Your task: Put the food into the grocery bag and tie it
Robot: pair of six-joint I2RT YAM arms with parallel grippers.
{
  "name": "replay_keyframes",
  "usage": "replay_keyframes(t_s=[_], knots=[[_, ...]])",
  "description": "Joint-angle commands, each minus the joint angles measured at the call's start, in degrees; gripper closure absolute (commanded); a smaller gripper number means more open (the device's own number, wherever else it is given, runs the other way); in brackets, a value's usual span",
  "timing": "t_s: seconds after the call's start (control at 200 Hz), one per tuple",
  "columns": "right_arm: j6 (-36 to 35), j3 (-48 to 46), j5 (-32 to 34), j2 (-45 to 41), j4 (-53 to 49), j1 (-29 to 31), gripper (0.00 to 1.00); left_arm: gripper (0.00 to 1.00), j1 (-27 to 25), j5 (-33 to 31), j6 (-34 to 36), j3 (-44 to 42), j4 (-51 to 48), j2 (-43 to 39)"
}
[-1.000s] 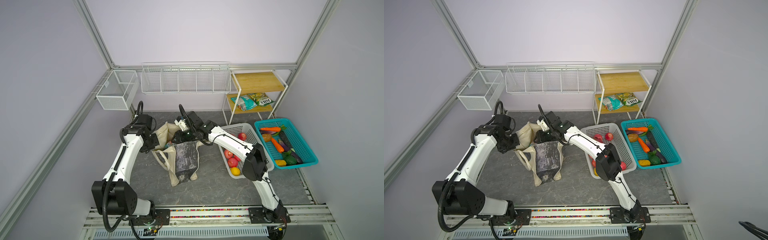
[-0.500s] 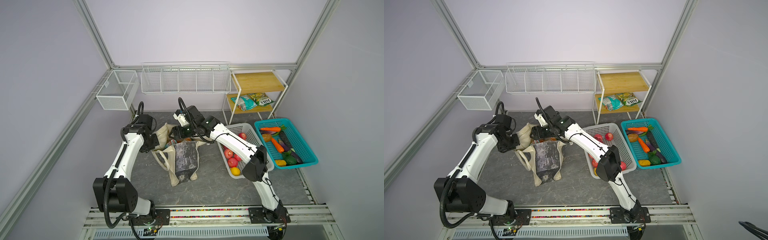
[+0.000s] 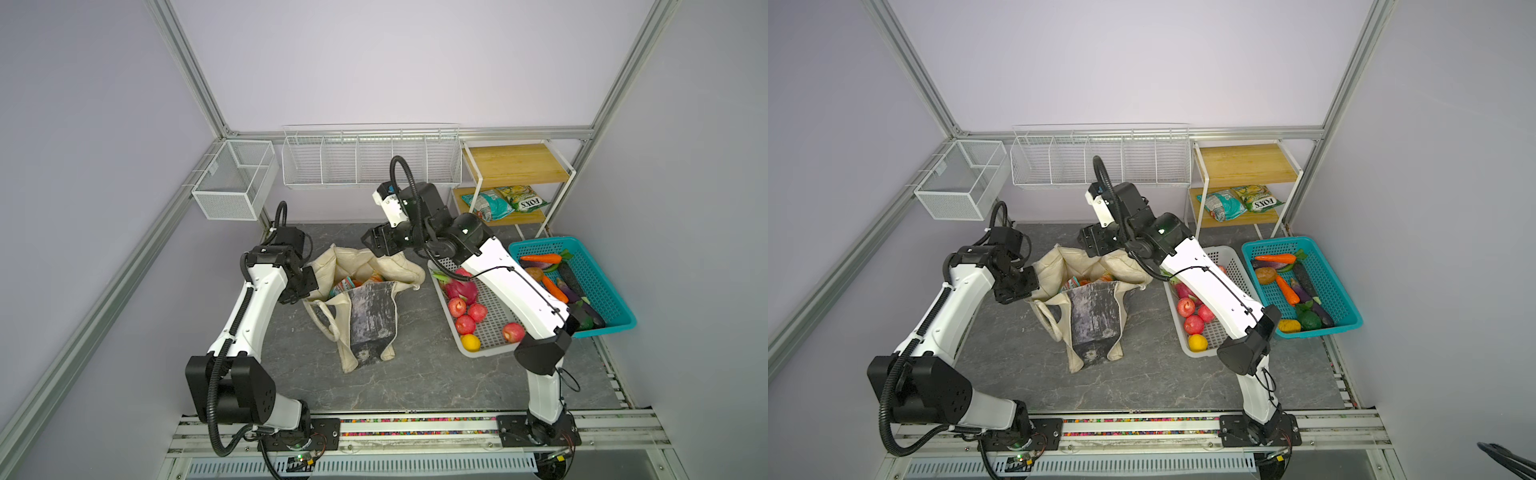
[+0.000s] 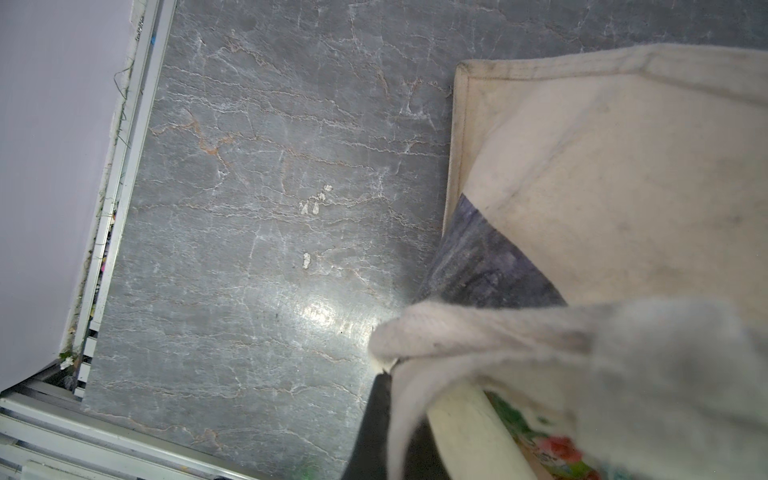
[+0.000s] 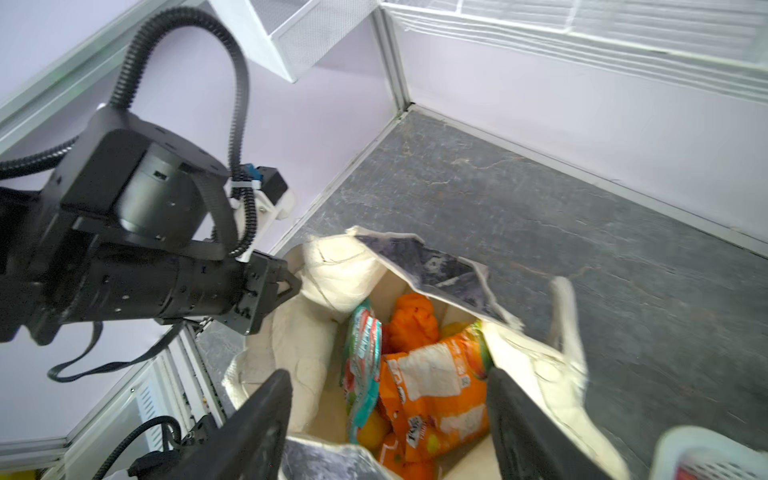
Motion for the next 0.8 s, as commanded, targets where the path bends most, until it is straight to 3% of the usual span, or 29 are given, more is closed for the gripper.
replay_keyframes(t_s=[0.0,0.365,0.795], knots=[[0.4,-6.7,1.9,-3.1,-3.8,-4.8,0.23,1.00,0.3,0.3,0.4,1.4,-2.4,-0.2],[17.5,-36.7,-9.1,-12.8,8.9,-14.2,0.25,1.00,0.2,0.4,0.3,1.9,-3.4,-0.4],[19.7,-40.3,-14.3,-7.8,10.8,-14.9,0.26,1.00,0.3,0.2,0.0,3.0,-4.2,-0.7]])
